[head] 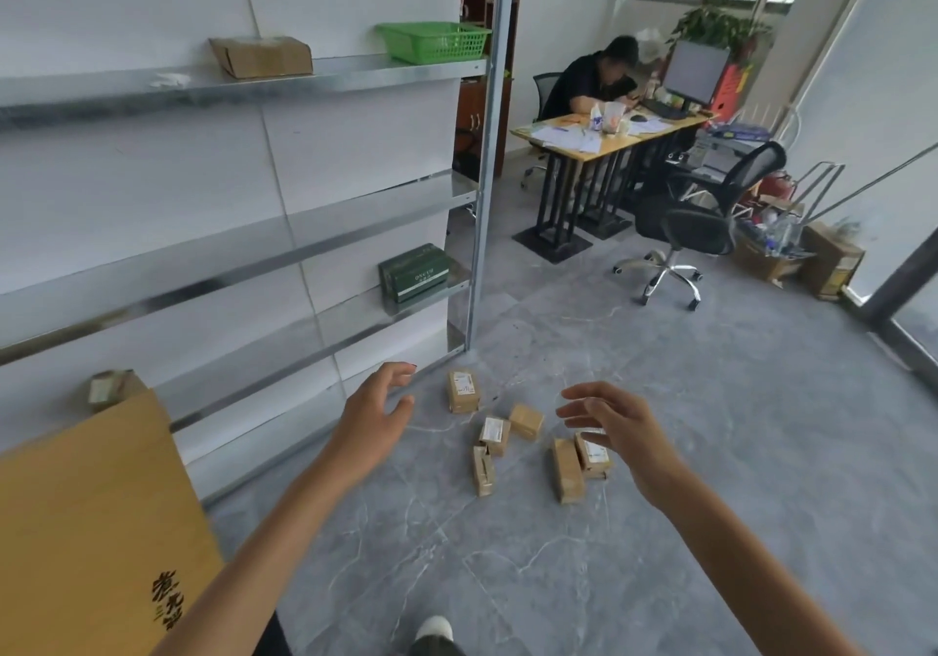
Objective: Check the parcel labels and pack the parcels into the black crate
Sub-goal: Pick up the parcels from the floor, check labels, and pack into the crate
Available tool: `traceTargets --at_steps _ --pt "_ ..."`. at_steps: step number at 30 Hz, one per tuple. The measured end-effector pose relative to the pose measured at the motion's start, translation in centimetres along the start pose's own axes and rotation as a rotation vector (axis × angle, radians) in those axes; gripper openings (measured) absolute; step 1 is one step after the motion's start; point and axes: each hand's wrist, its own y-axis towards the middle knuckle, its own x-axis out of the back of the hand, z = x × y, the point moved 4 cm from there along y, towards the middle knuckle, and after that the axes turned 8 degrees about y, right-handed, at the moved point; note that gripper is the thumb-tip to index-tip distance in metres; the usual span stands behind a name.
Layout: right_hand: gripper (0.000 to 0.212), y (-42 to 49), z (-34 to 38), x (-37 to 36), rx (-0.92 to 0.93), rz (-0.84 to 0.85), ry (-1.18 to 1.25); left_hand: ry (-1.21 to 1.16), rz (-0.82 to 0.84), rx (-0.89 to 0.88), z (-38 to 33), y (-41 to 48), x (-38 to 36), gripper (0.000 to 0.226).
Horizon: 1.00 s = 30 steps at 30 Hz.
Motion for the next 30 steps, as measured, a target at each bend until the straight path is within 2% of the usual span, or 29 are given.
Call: traceTargets --at_steps 11,15,21,30 --pt "0.026 17.1 -0.1 -4.9 -0.175 0.029 -0.038 -0.015 0.151 0.062 3.3 19.5 -2.2 0.026" --pt "0.027 22.6 -1.1 -4.0 -0.235 0.013 -0.067 -0.025 0.214 0.100 4.0 25.6 -4.4 0.025" --pt "0.026 33.0 -3.0 -0.7 -0.307 0.073 -0.059 -0.025 0.278 0.150 4.8 35.7 -9.5 0.022" --pt "0.026 52.3 -8.4 3.4 -0.479 0.163 -0.170 -0.025 0.320 0.451 9.5 49.9 -19.8 0.021"
